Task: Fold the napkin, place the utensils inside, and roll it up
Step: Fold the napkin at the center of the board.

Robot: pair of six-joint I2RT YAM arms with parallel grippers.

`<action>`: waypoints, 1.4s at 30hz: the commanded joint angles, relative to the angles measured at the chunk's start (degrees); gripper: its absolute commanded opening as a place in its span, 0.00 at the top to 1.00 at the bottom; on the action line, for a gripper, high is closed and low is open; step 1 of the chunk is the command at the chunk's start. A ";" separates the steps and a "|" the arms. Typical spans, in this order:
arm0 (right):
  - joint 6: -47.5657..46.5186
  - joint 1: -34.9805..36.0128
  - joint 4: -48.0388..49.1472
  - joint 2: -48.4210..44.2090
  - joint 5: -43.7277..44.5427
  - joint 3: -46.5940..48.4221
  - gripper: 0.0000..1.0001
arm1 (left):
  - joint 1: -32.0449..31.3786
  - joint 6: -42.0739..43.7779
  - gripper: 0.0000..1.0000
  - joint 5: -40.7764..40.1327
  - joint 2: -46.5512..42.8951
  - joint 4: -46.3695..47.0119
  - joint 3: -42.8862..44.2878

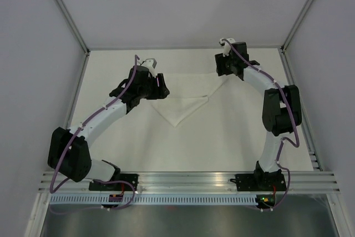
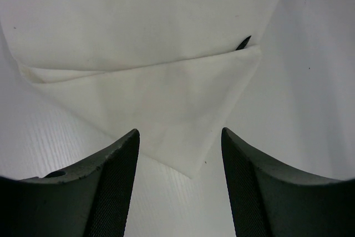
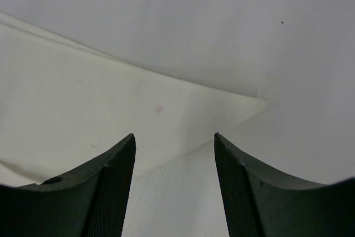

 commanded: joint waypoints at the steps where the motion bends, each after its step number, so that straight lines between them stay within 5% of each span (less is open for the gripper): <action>1: 8.42 -5.27 -7.52 4.61 -5.57 4.37 0.36 | -1.27 -2.88 0.35 2.31 1.94 4.49 -0.07; 14: 22.14 -15.45 -8.05 15.95 -17.97 12.29 0.34 | -2.50 -3.14 0.35 2.93 5.37 5.46 1.08; 27: 30.84 -16.79 -3.65 20.52 -23.07 13.79 0.36 | -2.59 -3.05 0.35 2.84 5.73 5.38 0.29; 42: 34.89 -16.88 2.40 19.65 -25.45 12.30 0.73 | -2.59 -3.93 0.36 2.76 4.94 6.17 -2.26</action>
